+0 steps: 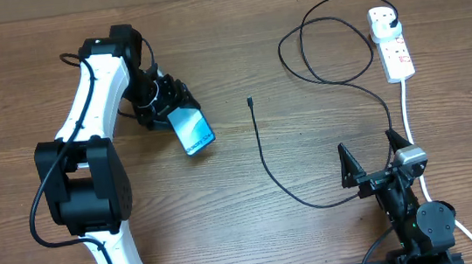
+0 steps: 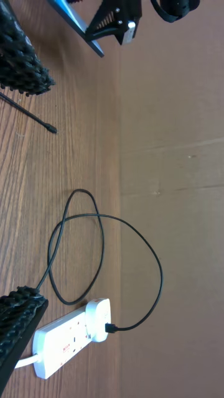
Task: Plug charger to phone and switch on socket
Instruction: 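Lift the smartphone with the left gripper and tilt it toward the center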
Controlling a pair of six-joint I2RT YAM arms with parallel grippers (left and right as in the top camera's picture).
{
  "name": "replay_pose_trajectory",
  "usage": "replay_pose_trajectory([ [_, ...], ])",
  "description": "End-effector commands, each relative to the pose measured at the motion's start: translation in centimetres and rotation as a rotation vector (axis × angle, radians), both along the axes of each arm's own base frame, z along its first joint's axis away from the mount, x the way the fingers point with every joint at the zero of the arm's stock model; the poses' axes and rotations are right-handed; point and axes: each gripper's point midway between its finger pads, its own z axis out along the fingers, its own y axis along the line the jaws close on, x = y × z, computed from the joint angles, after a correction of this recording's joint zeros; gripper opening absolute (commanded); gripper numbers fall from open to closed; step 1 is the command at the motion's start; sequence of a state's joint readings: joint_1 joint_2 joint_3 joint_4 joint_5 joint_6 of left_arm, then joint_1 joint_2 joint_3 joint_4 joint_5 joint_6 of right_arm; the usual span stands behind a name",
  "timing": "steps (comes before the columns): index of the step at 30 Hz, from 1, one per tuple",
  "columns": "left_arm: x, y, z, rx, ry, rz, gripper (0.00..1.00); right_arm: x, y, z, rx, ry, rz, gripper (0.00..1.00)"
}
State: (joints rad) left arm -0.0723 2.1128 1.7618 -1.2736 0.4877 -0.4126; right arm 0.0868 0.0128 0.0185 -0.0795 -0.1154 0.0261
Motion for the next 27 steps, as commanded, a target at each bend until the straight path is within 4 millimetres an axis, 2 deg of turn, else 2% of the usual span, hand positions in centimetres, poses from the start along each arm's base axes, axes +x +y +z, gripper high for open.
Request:
replay_pose_trajectory([
  [1,0.6,-2.6,2.3,-0.162,0.011,0.051,0.04,0.0,0.0,-0.2,0.003,-0.004,-0.001,1.00],
  [4,0.6,-3.2,2.8,-0.207,0.015,0.052,0.04,0.0,0.0,-0.2,0.002,-0.004,-0.001,1.00],
  [17,1.0,-3.5,3.0,-0.228,-0.001,0.051,0.04,0.0,-0.1,0.0,0.003,-0.009,-0.009,1.00],
  [22,0.9,-4.2,3.6,-0.281,0.007,0.053,0.04,-0.5,1.9,0.1,0.026,-0.007,0.115,1.00],
  [27,0.8,-5.1,4.5,-0.355,0.017,0.055,0.04,-0.5,2.4,-0.4,0.121,0.049,0.137,1.00],
])
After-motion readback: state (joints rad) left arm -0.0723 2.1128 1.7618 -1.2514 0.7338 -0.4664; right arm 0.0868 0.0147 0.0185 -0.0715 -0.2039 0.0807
